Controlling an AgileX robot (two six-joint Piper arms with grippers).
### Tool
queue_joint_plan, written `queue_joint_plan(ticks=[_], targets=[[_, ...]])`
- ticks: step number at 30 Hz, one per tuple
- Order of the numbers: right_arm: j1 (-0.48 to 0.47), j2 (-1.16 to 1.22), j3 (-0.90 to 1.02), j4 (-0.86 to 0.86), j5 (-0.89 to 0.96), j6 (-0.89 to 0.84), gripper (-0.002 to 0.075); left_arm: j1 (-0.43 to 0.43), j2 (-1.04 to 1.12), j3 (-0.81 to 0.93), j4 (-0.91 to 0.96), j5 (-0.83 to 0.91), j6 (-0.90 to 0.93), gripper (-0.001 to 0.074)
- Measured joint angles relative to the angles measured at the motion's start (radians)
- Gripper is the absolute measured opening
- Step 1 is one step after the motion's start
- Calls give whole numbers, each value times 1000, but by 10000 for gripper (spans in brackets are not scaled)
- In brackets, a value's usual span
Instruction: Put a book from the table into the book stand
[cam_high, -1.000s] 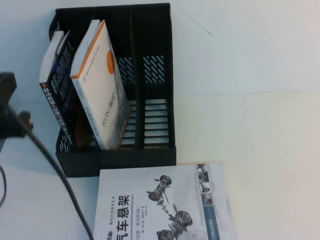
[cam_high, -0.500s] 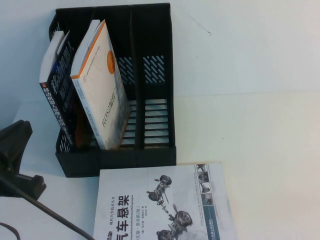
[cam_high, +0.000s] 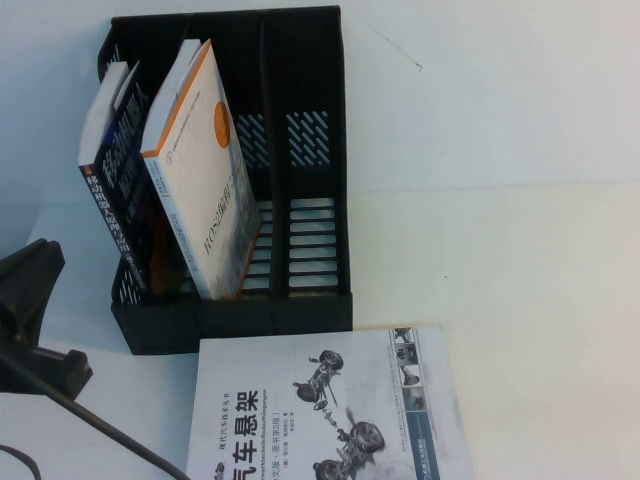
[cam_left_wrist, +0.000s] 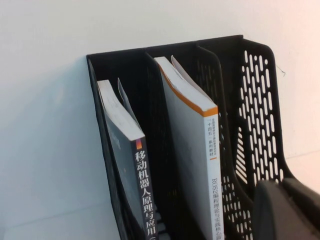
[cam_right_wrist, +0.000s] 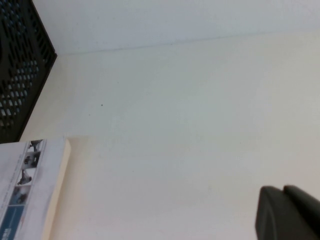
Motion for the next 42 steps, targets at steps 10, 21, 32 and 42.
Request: queue_joint_plan(ticks=[10,21,32,42], targets=[[-2,0,0,-2,-2,2,6,83,-234,48,55,73,24,-1],[-2,0,0,-2,-2,2,6,320,-611,256,71,73,-54,-1],[-2,0,0,-2,-4,-3,6,358,-729,408,50,273,-128,-1],[-2,0,0,-2,-6,-5,6,358,-729,408,-19,587,-135,-1]])
